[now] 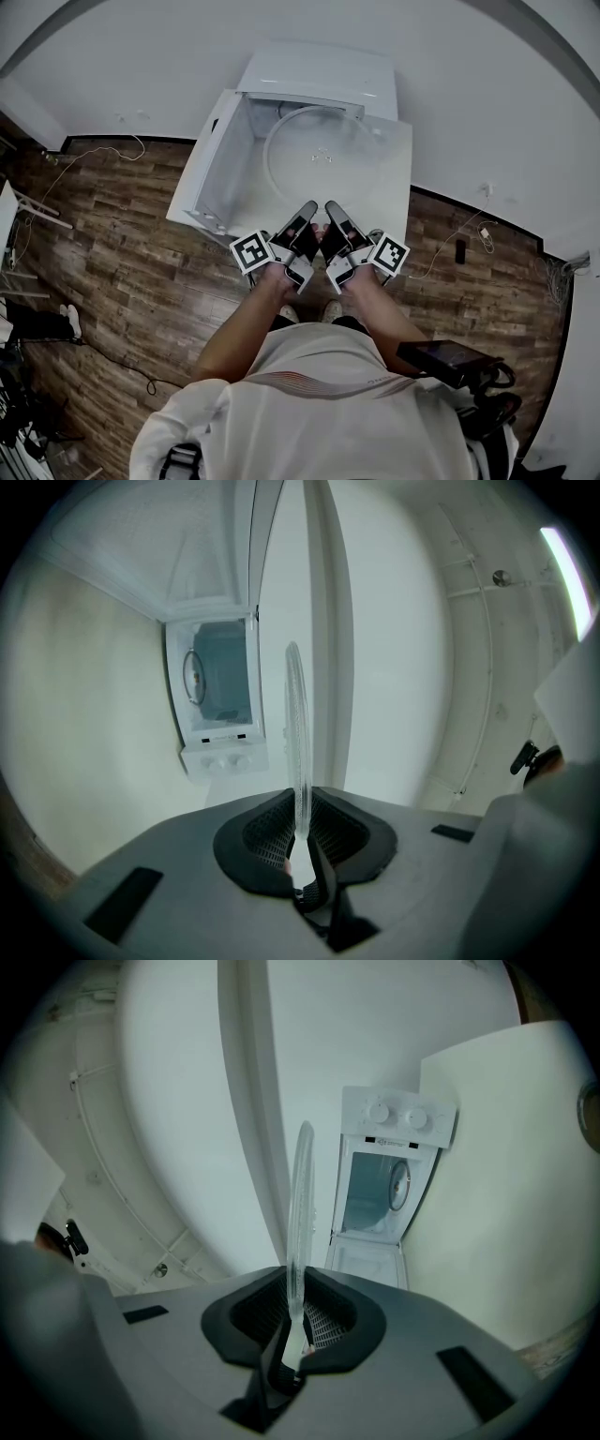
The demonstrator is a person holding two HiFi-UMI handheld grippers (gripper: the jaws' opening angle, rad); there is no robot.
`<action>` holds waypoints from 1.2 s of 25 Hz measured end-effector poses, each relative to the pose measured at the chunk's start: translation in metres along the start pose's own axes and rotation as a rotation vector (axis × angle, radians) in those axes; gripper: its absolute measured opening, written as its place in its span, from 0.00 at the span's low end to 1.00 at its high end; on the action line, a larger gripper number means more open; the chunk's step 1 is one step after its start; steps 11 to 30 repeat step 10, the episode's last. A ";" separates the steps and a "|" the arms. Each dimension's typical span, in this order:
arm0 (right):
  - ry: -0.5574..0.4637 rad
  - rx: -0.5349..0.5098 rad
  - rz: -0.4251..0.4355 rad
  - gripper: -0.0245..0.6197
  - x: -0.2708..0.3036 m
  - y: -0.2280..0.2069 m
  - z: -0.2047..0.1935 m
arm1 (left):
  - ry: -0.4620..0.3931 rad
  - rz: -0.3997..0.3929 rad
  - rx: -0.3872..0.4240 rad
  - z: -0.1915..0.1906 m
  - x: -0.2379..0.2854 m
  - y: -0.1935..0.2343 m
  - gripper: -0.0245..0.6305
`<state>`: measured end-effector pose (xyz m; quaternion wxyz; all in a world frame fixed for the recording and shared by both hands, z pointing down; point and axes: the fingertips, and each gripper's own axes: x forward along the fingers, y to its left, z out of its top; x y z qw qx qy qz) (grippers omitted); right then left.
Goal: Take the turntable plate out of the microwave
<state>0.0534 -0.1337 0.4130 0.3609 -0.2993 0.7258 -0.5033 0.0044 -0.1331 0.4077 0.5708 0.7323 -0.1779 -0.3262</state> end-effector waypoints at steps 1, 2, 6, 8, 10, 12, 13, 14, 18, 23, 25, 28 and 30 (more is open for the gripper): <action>0.003 0.002 0.001 0.10 0.000 0.000 0.000 | -0.003 -0.001 0.000 0.000 0.000 0.000 0.12; 0.005 0.003 0.001 0.10 -0.001 0.000 0.000 | -0.005 -0.002 0.000 -0.001 0.000 0.000 0.12; 0.005 0.006 -0.002 0.10 -0.003 -0.003 0.004 | -0.004 0.001 0.004 -0.003 0.003 0.002 0.12; 0.006 0.008 -0.001 0.10 -0.004 -0.003 0.005 | -0.006 0.006 0.006 -0.004 0.005 0.003 0.12; 0.009 0.008 0.001 0.10 -0.005 -0.002 0.007 | -0.008 0.008 0.006 -0.006 0.006 0.003 0.12; 0.009 0.008 0.001 0.10 -0.005 -0.002 0.007 | -0.008 0.008 0.006 -0.006 0.006 0.003 0.12; 0.009 0.008 0.001 0.10 -0.005 -0.002 0.007 | -0.008 0.008 0.006 -0.006 0.006 0.003 0.12; 0.009 0.008 0.001 0.10 -0.005 -0.002 0.007 | -0.008 0.008 0.006 -0.006 0.006 0.003 0.12; 0.009 0.008 0.001 0.10 -0.005 -0.002 0.007 | -0.008 0.008 0.006 -0.006 0.006 0.003 0.12; 0.009 0.008 0.001 0.10 -0.005 -0.002 0.007 | -0.008 0.008 0.006 -0.006 0.006 0.003 0.12; 0.009 0.008 0.001 0.10 -0.005 -0.002 0.007 | -0.008 0.008 0.006 -0.006 0.006 0.003 0.12; 0.009 0.008 0.001 0.10 -0.005 -0.002 0.007 | -0.008 0.008 0.006 -0.006 0.006 0.003 0.12; 0.009 0.008 0.001 0.10 -0.005 -0.002 0.007 | -0.008 0.008 0.006 -0.006 0.006 0.003 0.12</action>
